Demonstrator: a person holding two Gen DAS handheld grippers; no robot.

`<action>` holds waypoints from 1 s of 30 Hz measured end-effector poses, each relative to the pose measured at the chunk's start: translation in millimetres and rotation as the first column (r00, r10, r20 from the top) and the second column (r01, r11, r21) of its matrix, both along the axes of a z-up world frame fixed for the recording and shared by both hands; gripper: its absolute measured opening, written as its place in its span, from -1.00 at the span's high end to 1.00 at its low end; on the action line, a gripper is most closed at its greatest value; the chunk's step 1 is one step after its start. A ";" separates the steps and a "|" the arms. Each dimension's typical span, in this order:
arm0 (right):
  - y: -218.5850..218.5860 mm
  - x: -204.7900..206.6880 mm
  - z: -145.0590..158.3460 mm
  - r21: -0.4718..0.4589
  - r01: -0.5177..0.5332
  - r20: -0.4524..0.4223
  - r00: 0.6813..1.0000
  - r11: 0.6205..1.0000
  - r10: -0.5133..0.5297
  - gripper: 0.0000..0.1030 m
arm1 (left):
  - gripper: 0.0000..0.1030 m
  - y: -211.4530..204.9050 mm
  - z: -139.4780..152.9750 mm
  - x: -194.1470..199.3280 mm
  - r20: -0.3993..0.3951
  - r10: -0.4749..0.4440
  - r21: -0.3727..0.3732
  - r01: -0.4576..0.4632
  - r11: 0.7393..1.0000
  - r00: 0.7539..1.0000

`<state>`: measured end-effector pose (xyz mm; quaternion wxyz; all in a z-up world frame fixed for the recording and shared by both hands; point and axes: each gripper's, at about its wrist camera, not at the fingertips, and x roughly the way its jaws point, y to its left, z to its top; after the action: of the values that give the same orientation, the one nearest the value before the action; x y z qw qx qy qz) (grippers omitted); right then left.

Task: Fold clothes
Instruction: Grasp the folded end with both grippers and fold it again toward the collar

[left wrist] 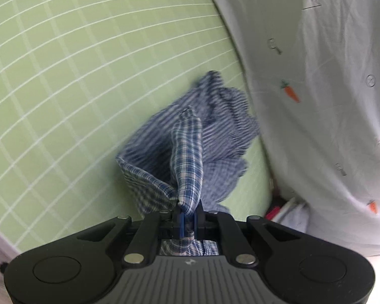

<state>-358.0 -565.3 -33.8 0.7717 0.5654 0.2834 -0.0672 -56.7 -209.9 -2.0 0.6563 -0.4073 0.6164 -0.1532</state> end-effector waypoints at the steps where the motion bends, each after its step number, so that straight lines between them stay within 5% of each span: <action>1: -5.2 4.9 0.1 0.014 0.013 0.005 1.000 1.000 -0.013 0.89 | 0.87 -4.8 0.8 8.3 -0.002 0.000 -0.008 0.000 1.000 1.000; 12: -82.4 94.4 -8.4 0.174 0.130 0.027 0.990 0.976 -0.137 0.89 | 0.87 -61.7 6.9 106.6 -0.026 -0.005 -0.082 0.003 0.997 1.000; 17: -126.1 182.5 -12.7 0.097 0.113 0.045 0.992 0.989 -0.118 0.73 | 0.78 -111.8 -2.6 193.1 0.038 -0.031 -0.083 0.034 0.996 0.999; 18: -135.1 202.3 -12.7 0.061 0.105 0.056 0.992 0.993 -0.109 0.59 | 0.53 -123.2 -1.4 211.2 0.082 -0.043 -0.048 0.047 0.998 0.996; 19: -137.4 213.1 -10.1 -0.014 0.107 0.049 0.993 0.994 -0.107 0.13 | 0.33 -132.2 0.2 225.2 0.129 -0.051 -0.007 0.052 0.999 0.990; 20: -139.1 223.1 -7.2 -0.093 0.109 0.039 0.994 0.990 -0.106 -0.26 | -0.23 -137.4 2.5 232.2 0.182 -0.049 0.043 0.042 0.998 0.982; 21: -140.8 233.0 -4.3 -0.171 0.110 0.030 0.994 0.979 -0.106 -0.39 | -0.60 -142.6 4.7 239.2 0.235 -0.050 0.093 0.029 0.995 0.971; 25: -132.9 256.9 -4.3 -0.448 0.028 -0.034 0.998 0.893 -0.048 -0.61 | -0.72 -149.7 -6.2 230.8 0.377 -0.164 0.277 0.058 0.959 0.911; 27: -119.7 255.3 -20.0 -0.506 -0.048 -0.101 0.995 0.862 -0.004 -0.64 | -0.72 -152.2 -27.0 218.1 0.343 -0.250 0.375 0.112 0.920 0.905; 30: -107.2 247.2 -49.8 -0.475 -0.135 -0.188 0.981 0.870 0.050 -0.64 | -0.72 -153.2 -57.2 200.7 0.262 -0.344 0.457 0.199 0.867 0.902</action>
<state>-110.8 -672.5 -83.6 0.8642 0.3316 0.3488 -0.1468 144.0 -363.1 -59.2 0.7944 -0.1326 0.5659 -0.1761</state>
